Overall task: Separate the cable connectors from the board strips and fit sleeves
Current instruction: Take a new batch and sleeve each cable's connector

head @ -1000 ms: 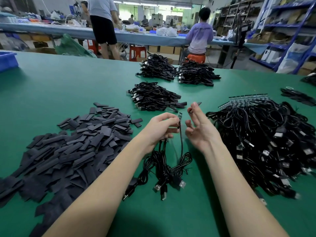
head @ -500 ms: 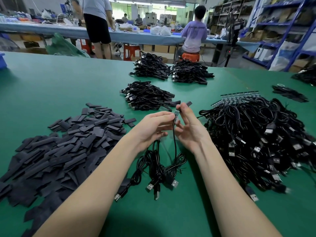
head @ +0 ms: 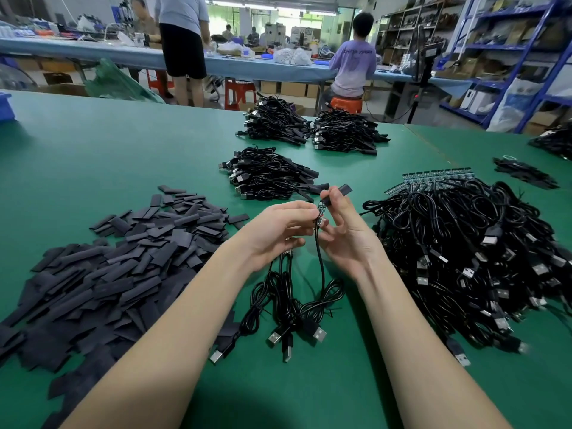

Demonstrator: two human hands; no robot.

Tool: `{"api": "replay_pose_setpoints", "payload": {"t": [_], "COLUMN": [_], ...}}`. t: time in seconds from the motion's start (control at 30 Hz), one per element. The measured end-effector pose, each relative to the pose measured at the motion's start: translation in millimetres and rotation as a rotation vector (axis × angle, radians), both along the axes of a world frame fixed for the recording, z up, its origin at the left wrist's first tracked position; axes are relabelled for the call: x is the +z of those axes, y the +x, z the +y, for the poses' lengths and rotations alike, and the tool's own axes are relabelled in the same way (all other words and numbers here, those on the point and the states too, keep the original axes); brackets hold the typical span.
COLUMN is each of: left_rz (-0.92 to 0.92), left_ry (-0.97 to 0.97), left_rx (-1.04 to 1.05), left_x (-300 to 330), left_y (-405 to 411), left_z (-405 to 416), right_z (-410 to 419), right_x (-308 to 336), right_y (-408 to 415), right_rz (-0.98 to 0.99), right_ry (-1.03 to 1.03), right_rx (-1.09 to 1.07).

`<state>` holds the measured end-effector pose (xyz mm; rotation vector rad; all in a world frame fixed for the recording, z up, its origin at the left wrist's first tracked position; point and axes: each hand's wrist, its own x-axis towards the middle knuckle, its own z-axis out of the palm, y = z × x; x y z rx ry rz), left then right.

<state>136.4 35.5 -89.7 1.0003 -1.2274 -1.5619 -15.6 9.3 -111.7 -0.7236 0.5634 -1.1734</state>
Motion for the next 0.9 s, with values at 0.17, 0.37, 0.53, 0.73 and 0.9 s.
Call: {"api": "replay_pose_setpoints", "payload": {"t": [0.17, 0.37, 0.53, 0.73, 0.9], "left_rz": [-0.025, -0.043, -0.062, 0.017, -0.034], "left_ry": [0.002, -0.03, -0.037, 0.001, -0.017], "left_rx": [-0.054, -0.074, -0.097, 0.029, 0.06], "left_x": [5.3, 7.8, 9.0, 8.7, 7.0], "left_y": [8.7, 10.8, 14.8, 10.7, 1.2], "left_z": [0.0, -0.7, -0.3, 0.0, -0.9], "right_z": [1.4, 1.9, 4.2, 3.2, 5.2], "right_x": [0.6, 0.5, 0.3, 0.7, 0.4], "right_y": [0.2, 0.6, 1.9, 0.1, 1.9], "right_rz": [0.027, 0.082, 0.142, 0.201, 0.171], "right_ry": [-0.047, -0.104, -0.096, -0.093, -0.037], "right_rx": [0.023, 0.011, 0.049, -0.016, -0.07]}}
